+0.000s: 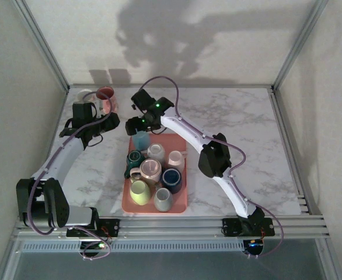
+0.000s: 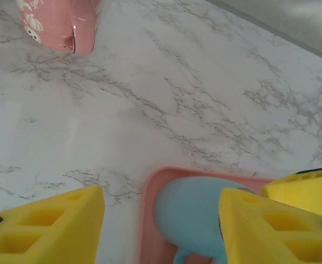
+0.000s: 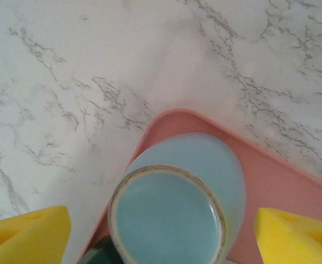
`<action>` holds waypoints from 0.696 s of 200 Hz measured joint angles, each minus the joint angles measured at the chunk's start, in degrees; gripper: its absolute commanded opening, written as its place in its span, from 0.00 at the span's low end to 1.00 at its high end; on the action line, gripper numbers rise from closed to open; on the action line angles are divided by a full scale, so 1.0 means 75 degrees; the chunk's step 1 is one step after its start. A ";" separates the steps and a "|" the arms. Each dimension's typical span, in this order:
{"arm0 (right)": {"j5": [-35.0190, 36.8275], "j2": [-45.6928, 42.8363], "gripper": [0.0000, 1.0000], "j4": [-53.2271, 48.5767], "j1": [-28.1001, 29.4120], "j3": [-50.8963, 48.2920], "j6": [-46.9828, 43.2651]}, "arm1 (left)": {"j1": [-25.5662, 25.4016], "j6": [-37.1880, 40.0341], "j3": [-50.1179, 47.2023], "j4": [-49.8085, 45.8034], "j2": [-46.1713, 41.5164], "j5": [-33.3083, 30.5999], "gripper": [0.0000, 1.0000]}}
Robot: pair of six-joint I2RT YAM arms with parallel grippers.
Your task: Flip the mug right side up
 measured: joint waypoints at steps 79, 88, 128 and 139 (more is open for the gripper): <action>0.1585 -0.1046 0.54 -0.0472 0.0624 -0.0848 0.2317 | 0.0219 0.0023 0.0000 -0.0198 -0.0332 0.0050 0.57; 0.1714 -0.1113 0.53 -0.0452 0.0796 -0.0848 0.2640 | 0.0221 0.0003 0.0000 -0.0195 -0.0356 0.0050 0.57; 0.2154 -0.1105 0.42 -0.0466 0.1376 -0.0845 0.4013 | 0.0262 -0.0032 -0.0009 -0.0192 -0.0428 0.0044 0.57; 0.2331 -0.1078 0.42 -0.0501 0.1443 -0.0842 0.4374 | 0.0271 -0.0032 -0.0026 -0.0189 -0.0446 0.0044 0.57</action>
